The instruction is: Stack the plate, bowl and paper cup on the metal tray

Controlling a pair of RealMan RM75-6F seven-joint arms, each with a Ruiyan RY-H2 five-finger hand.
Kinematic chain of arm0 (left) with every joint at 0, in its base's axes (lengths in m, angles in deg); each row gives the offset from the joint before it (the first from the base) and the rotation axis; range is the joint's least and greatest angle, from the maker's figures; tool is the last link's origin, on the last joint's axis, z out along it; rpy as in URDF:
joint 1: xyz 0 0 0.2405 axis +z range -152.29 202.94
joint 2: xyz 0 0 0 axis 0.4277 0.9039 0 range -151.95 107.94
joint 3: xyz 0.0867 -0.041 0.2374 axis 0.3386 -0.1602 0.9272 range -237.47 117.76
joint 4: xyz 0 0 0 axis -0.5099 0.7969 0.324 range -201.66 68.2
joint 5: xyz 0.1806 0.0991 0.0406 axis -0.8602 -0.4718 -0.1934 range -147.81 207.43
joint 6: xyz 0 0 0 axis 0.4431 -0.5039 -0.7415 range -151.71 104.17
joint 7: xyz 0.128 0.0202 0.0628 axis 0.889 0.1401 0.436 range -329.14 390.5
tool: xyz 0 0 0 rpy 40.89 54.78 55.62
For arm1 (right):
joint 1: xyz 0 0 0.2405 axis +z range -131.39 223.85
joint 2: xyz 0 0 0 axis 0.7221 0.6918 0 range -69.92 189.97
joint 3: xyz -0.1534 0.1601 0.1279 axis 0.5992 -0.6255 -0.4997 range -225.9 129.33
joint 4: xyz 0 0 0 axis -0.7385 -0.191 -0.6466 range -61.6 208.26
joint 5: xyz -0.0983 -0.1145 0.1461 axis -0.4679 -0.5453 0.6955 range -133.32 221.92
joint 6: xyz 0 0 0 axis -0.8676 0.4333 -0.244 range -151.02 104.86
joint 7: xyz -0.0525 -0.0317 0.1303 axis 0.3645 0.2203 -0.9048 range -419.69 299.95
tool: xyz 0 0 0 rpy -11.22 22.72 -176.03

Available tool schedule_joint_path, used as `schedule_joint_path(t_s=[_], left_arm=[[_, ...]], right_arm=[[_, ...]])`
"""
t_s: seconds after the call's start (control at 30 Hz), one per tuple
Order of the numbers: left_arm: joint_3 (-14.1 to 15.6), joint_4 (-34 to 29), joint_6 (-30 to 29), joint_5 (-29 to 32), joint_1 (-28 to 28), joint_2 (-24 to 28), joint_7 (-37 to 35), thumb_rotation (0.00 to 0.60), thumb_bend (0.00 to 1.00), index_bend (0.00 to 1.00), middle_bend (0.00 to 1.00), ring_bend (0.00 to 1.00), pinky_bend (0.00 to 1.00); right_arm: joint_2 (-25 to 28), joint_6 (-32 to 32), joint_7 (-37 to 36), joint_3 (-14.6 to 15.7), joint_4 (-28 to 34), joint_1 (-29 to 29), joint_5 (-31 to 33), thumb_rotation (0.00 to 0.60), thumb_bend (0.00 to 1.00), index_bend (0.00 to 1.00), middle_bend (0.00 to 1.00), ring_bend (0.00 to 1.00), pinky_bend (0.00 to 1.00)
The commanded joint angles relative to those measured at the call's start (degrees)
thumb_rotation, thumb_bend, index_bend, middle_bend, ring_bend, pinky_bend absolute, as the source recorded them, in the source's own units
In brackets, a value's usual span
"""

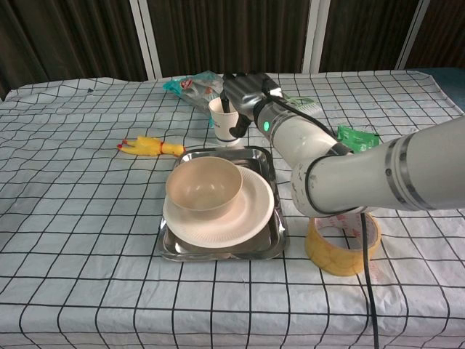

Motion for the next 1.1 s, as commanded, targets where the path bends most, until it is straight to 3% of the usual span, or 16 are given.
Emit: schedule_joint_path(t_s=[0.03, 0.47, 0.77, 1.0, 1.1], left_arm=[[0.0, 0.0, 0.0, 0.1, 0.0, 0.0, 0.0, 0.600, 0.42, 0.00, 0.07, 0.00, 0.03], [0.1, 0.0, -0.7, -0.6, 0.2, 0.2, -0.3, 0.600, 0.42, 0.00, 0.07, 0.00, 0.03], [0.2, -0.1, -0.9, -0.8, 0.3, 0.2, -0.2, 0.600, 0.42, 0.00, 0.07, 0.00, 0.02], [0.3, -0.2, -1.2, -1.2, 0.4, 0.1, 0.0, 0.600, 0.42, 0.00, 0.07, 0.00, 0.03], [0.5, -0.2, -1.0, -1.4, 0.3, -0.1, 0.3, 0.600, 0.42, 0.00, 0.07, 0.00, 0.03]], right_arm=[[-0.9, 0.5, -0.5, 0.0, -1.6, 0.7, 0.1, 0.600, 0.28, 0.52, 0.00, 0.00, 0.00], [-0.9, -0.5, -0.2, 1.0, -2.3, 0.5, 0.5, 0.600, 0.47, 0.57, 0.01, 0.00, 0.00], [-0.1, -3.2, -1.7, 1.8, -0.9, -0.4, -0.7, 0.600, 0.48, 0.59, 0.01, 0.00, 0.00], [3.7, -9.8, -4.9, 2.8, 6.0, -3.3, -3.1, 0.600, 0.48, 0.60, 0.02, 0.00, 0.00], [6.7, -13.5, -5.7, 3.6, 12.4, -5.4, -4.5, 0.600, 0.48, 0.60, 0.03, 0.00, 0.00]])
